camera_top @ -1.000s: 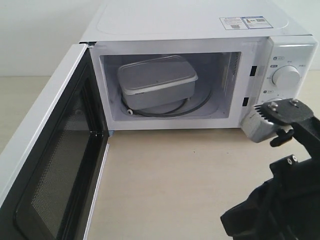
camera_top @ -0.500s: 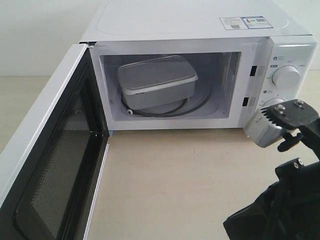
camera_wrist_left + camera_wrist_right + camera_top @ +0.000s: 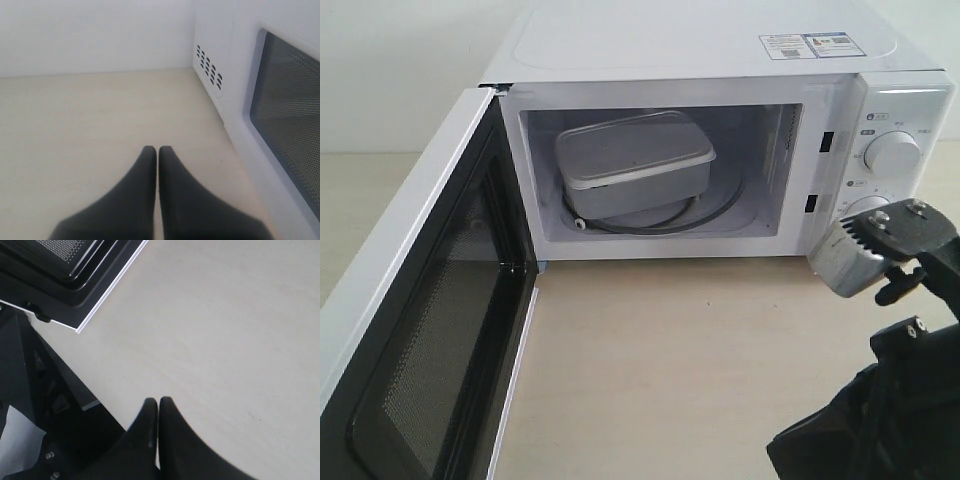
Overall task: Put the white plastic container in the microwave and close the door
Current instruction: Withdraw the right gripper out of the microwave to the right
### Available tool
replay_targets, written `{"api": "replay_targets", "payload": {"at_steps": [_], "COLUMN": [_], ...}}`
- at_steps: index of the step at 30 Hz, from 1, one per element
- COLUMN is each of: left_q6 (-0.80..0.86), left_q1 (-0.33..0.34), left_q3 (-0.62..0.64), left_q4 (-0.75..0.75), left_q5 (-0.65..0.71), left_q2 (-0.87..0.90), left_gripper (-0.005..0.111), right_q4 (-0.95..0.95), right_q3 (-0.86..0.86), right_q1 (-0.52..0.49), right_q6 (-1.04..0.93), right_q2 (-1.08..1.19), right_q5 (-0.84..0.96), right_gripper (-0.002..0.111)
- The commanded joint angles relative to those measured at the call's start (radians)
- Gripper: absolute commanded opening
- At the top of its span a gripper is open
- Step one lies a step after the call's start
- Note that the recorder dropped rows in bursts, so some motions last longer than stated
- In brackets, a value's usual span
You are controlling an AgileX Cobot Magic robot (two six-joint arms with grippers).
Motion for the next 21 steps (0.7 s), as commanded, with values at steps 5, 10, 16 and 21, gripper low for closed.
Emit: {"api": "replay_targets", "payload": {"at_steps": [5,10,16,21], "left_q6": [-0.004,-0.004,-0.004,-0.004], "left_q1": [0.004,0.004,0.004,0.004], "left_q3": [0.004,0.004,0.004,0.004], "left_q4": [0.002,0.002,0.002,0.002], "left_q5": [0.000,0.000,0.000,0.000], "left_q2": [-0.002,-0.002,-0.002,-0.002], "left_gripper": [0.004,0.004,0.004,0.004], "right_q4": [0.002,0.002,0.002,0.002], "right_q3": [0.002,0.002,0.002,0.002], "right_q1": [-0.002,-0.002,-0.002,-0.002], "right_q6": [-0.006,-0.006,-0.006,-0.006], "right_q2": [-0.004,-0.004,-0.004,-0.004], "right_q5": [-0.010,-0.010,-0.023,-0.025], "right_gripper": [0.000,0.000,0.000,0.000]}}
